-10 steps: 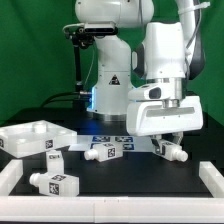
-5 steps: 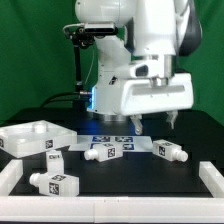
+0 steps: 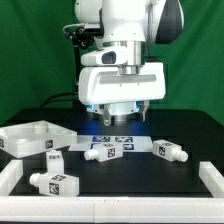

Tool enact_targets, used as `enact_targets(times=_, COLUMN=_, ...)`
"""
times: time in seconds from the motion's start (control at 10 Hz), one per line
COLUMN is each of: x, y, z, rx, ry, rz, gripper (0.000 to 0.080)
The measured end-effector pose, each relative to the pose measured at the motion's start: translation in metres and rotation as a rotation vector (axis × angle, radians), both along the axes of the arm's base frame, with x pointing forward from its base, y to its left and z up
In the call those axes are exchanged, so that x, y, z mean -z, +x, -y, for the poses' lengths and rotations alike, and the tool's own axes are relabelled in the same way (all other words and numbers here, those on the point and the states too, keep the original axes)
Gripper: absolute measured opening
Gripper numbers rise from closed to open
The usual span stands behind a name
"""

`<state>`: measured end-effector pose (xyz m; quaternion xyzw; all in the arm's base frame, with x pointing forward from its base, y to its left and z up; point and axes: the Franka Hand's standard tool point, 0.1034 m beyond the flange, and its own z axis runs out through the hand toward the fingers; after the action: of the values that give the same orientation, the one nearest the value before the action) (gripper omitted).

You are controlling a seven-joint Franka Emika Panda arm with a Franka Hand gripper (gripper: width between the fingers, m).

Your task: Assemble one leg

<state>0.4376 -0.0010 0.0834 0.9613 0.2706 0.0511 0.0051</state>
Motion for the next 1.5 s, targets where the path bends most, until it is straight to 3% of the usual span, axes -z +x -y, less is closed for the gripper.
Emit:
enact_targets(times=0.3, x=0.0, y=-0.001, z=0.006, rx=-0.016, ry=-0.004, rz=-0.001, gripper=0.0649)
enact_targets(times=0.6, x=-0.007, y=-0.012, z=0.09, rx=-0.098, ry=-0.039, rz=-0.033, gripper=0.0649)
enact_targets(times=0.7, x=-0.018, y=0.0, z=0.111, rx=-0.108, ry=-0.061, rz=-0.03, gripper=0.0649)
enact_targets(times=0.8, x=-0.017, y=0.0, z=0.123, rx=-0.083, ry=-0.077, rz=-0.01, gripper=0.0649)
enact_targets(times=1.3, x=-0.012, y=-0.004, z=0.126, rx=-0.108, ry=-0.079, rz=-0.021, gripper=0.0649)
enact_targets(times=1.5, x=-0.003, y=-0.018, z=0.165, rx=-0.172, ry=-0.097, rz=-0.05, gripper=0.0649)
